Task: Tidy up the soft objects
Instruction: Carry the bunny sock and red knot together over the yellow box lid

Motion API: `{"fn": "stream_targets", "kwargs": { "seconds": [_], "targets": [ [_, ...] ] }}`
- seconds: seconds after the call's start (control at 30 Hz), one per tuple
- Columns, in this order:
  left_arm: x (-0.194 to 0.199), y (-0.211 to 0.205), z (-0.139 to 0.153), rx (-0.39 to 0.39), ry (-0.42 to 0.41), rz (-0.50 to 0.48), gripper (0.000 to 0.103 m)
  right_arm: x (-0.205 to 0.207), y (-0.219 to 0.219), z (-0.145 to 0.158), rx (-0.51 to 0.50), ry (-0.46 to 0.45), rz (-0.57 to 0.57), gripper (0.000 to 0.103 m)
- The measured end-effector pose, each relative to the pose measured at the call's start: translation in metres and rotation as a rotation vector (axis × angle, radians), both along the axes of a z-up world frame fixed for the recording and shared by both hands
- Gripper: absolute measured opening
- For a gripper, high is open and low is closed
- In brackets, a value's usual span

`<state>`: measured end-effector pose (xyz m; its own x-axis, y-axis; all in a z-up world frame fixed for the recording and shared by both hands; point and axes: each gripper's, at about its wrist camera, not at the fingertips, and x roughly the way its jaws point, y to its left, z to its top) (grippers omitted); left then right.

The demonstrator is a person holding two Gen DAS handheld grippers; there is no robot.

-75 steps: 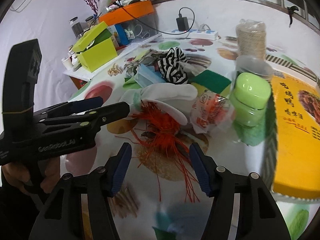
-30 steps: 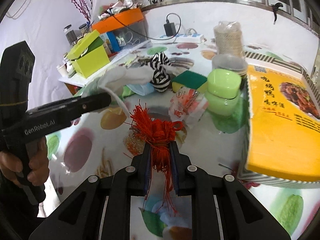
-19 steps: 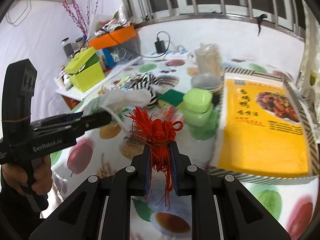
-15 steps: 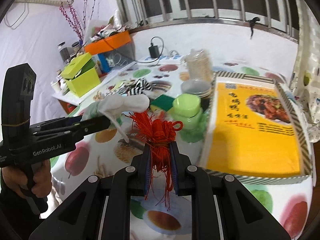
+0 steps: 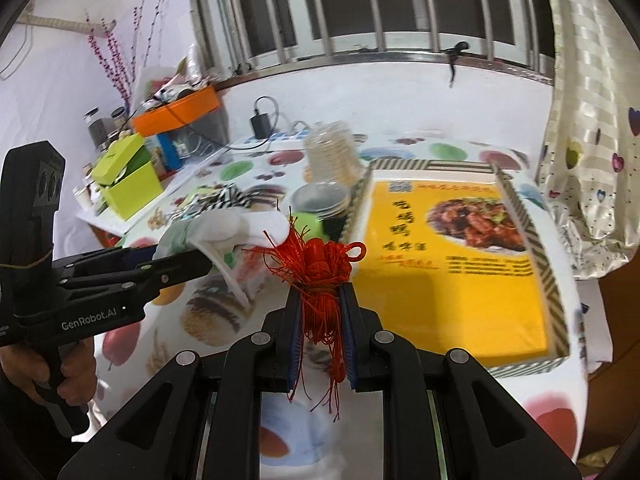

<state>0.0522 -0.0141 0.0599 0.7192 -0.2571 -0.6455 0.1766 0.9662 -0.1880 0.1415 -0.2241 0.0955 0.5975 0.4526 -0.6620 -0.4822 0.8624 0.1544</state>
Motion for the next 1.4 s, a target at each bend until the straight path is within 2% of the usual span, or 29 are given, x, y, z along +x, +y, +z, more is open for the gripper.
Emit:
{"fn": "stream_targets", "kwargs": {
  "seconds": [0.57, 1.07, 1.4],
  "targets": [
    [0.057, -0.070, -0.001, 0.023, 0.009, -0.102, 0.041, 0.052, -0.055, 0.004, -0.019, -0.017, -0.135, 0.018],
    [0.095, -0.114, -0.033, 0.060, 0.077, -0.167, 0.041, 0.090, -0.087, -0.035, -0.069, 0.076, -0.227, 0.018],
    [0.103, -0.129, -0.044, 0.102, 0.091, -0.203, 0.042, 0.099, -0.085, -0.051, -0.105, 0.136, -0.235, 0.019]
  ]
}}
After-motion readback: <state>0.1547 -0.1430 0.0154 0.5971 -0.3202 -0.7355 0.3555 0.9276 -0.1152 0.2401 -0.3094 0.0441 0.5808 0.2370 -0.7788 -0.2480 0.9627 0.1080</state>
